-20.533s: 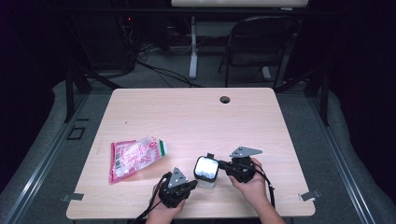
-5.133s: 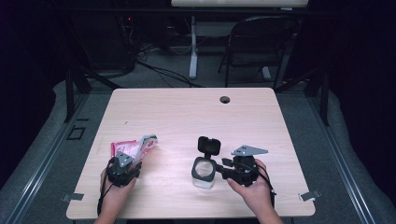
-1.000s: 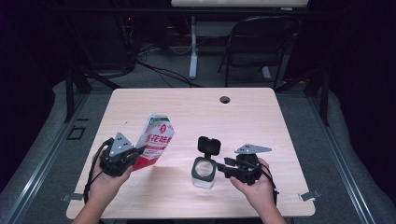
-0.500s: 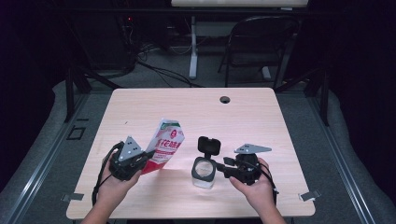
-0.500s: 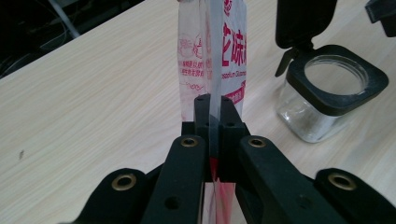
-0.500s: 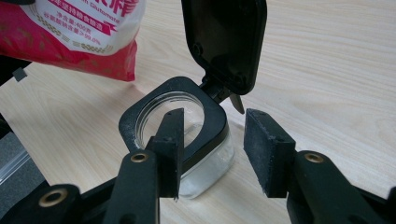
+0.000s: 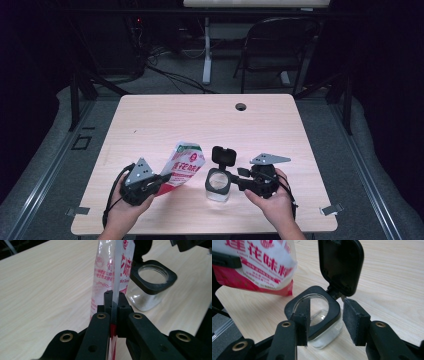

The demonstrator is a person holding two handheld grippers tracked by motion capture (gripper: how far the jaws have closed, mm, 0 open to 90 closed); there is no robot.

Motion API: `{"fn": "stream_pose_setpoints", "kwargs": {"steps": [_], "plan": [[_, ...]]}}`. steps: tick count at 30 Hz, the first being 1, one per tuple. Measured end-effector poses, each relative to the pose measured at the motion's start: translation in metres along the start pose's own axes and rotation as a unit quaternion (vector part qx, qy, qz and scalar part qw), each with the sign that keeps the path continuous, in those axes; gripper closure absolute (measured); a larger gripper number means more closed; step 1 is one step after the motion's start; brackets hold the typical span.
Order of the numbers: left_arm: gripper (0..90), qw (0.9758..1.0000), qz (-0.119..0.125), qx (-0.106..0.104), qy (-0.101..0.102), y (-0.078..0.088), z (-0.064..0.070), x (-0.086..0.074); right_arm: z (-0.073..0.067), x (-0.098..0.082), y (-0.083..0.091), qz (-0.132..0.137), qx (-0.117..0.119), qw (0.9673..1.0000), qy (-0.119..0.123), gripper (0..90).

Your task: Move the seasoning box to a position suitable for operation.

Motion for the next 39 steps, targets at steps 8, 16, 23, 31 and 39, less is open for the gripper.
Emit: {"fn": "stream_pose_setpoints", "kwargs": {"steps": [8,16,23,31,39], "plan": [[90.0,0.9995,0.002,-0.027,0.013,0.001,0.012,-0.014,-0.019,0.006,-0.006,-0.013,0.047,0.9988,0.005,54.8],[90.0,0.9988,0.005,-0.040,0.026,0.000,0.015,-0.021,-0.042,0.008,-0.027,-0.040,0.071,0.9960,0.037,52.9],[90.0,0.9985,0.000,-0.049,0.026,-0.003,0.017,-0.024,-0.052,0.015,-0.040,-0.045,0.083,0.9945,0.044,52.3],[90.0,0.9980,-0.012,-0.057,0.024,-0.009,0.023,-0.028,-0.063,0.021,-0.045,-0.044,0.098,0.9930,0.049,52.2],[90.0,0.9978,-0.014,-0.058,0.028,-0.011,0.024,-0.029,-0.068,0.021,-0.049,-0.059,0.106,0.9913,0.051,60.6]]}}
Point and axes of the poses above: each handheld gripper's, and its own axes: y roughly backward along the jaws, x roughly out of its top, z roughly to its right, the point moved 5 cm from there along -y, roughly forward along the jaws, and after that the axes turned 2 degrees about -z, right-handed, at the moved point
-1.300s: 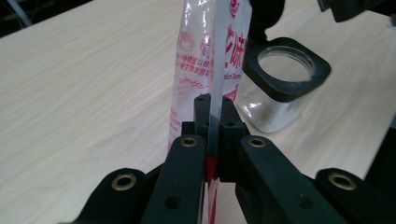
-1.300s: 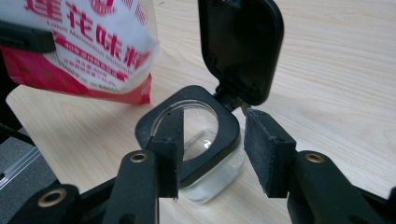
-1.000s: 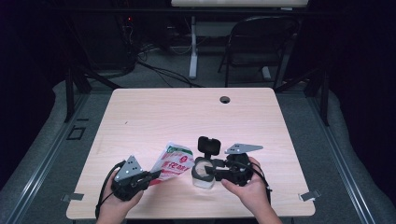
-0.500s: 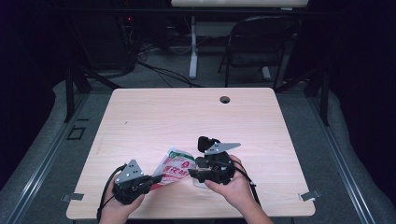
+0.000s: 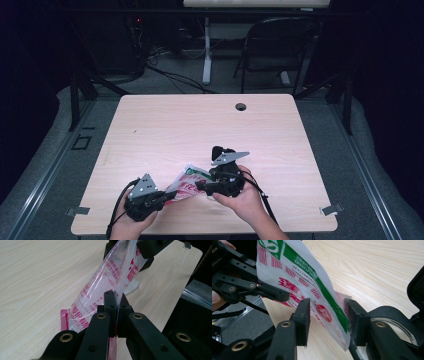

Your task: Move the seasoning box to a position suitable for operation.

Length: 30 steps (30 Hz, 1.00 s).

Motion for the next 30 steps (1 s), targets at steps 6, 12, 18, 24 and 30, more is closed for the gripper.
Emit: {"fn": "stream_pose_setpoints", "kwargs": {"steps": [6,12,18,24,30], "plan": [[90.0,1.0000,-0.007,-0.003,0.004,-0.004,0.000,-0.003,0.001,0.000,-0.001,-0.011,0.007,0.9999,-0.003,74.7],[90.0,0.9999,-0.010,-0.002,0.014,-0.005,-0.004,-0.006,0.002,0.000,-0.004,-0.025,0.021,0.9994,-0.010,87.5],[90.0,0.9997,-0.012,0.002,0.021,-0.005,-0.005,-0.008,0.002,0.000,-0.006,-0.036,0.036,0.9987,-0.008,90.0],[87.4,0.9995,-0.022,0.005,0.022,-0.006,-0.009,-0.013,-0.002,-0.001,-0.010,-0.044,0.053,0.9976,-0.007,90.0],[75.4,0.9993,-0.023,0.013,0.026,-0.008,-0.012,-0.018,-0.003,-0.002,-0.014,-0.053,0.058,0.9969,-0.002,90.0]]}}
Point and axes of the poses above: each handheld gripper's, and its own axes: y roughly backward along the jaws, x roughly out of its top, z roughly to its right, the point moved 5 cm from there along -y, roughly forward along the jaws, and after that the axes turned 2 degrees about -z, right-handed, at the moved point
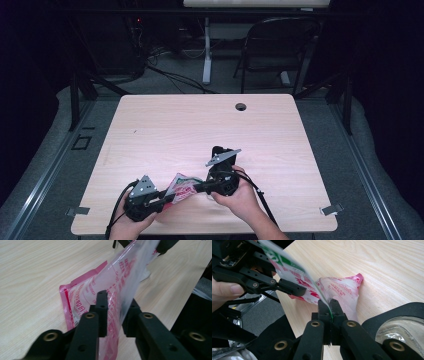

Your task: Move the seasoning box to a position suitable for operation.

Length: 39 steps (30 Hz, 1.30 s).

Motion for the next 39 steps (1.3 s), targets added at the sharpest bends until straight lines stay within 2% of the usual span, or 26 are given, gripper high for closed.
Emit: {"fn": "stream_pose_setpoints", "kwargs": {"steps": [5,8,10,11,15,22,23,25,29,32,34,36,39], "plan": [[58.3,0.9999,0.016,0.001,-0.001,-0.001,-0.003,-0.005,0.000,-0.001,-0.001,-0.002,0.000,1.0000,0.002,90.0],[48.0,0.9995,0.027,0.016,-0.008,-0.004,-0.005,-0.009,0.000,0.000,-0.002,-0.003,0.000,1.0000,0.001,90.0],[44.9,0.9993,0.031,0.022,-0.007,-0.007,-0.006,-0.013,0.000,0.000,-0.002,-0.004,0.001,1.0000,0.002,90.0],[44.4,0.9994,0.031,0.018,-0.003,-0.008,-0.005,-0.016,0.000,0.000,-0.002,-0.005,0.001,1.0000,0.003,90.0],[43.1,0.9995,0.007,0.031,0.002,-0.019,-0.005,-0.028,0.001,-0.001,-0.002,-0.006,0.003,1.0000,0.003,90.0],[39.4,0.9985,0.017,0.051,0.003,-0.025,-0.009,-0.038,0.001,-0.001,-0.002,-0.006,0.004,1.0000,0.003,90.0],[36.0,0.9980,0.020,0.058,0.011,-0.025,-0.012,-0.040,0.001,-0.002,-0.002,-0.005,0.005,1.0000,0.003,90.0],[33.7,0.9981,0.017,0.054,0.026,-0.026,-0.013,-0.043,0.001,-0.002,-0.002,-0.005,0.006,1.0000,0.004,90.0],[34.1,0.9982,0.013,0.047,0.034,-0.028,-0.013,-0.047,0.001,-0.002,-0.002,-0.006,0.007,1.0000,0.004,90.0],[34.2,0.9982,0.001,0.044,0.039,-0.031,-0.013,-0.051,0.002,-0.002,-0.002,-0.008,0.006,0.9999,0.004,90.0],[36.0,0.9980,-0.017,0.048,0.037,-0.035,-0.013,-0.056,0.002,-0.002,-0.002,-0.008,0.007,0.9999,0.004,90.0],[40.3,0.9981,-0.015,0.054,0.027,-0.037,-0.012,-0.057,0.001,-0.002,-0.002,-0.007,0.008,0.9999,0.005,90.0],[44.4,0.9979,-0.015,0.057,0.027,-0.036,-0.013,-0.057,0.001,-0.002,-0.002,-0.006,0.007,0.9999,0.006,90.0]]}}
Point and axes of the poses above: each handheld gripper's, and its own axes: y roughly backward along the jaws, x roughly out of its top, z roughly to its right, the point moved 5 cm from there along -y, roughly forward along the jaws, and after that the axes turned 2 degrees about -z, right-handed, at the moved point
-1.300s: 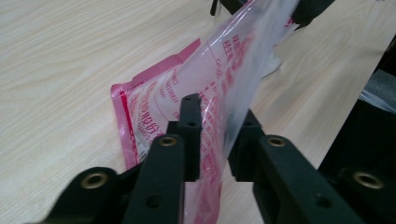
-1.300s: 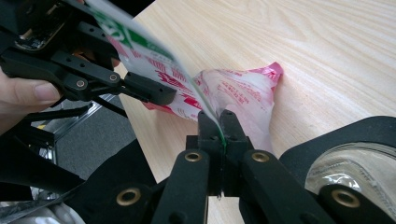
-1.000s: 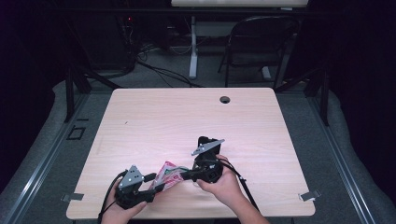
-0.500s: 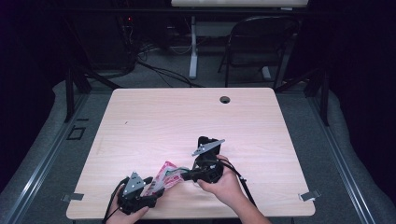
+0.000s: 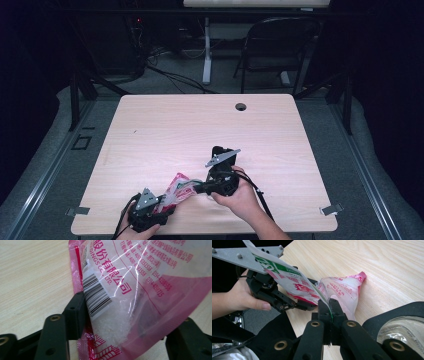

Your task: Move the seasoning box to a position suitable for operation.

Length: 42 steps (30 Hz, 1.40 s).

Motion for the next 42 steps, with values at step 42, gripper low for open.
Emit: {"fn": "stream_pose_setpoints", "kwargs": {"steps": [42], "plan": [[68.2,0.9963,0.004,0.071,-0.049,0.019,-0.005,0.028,-0.006,0.011,0.012,0.044,-0.010,0.9989,0.014,90.0]]}}
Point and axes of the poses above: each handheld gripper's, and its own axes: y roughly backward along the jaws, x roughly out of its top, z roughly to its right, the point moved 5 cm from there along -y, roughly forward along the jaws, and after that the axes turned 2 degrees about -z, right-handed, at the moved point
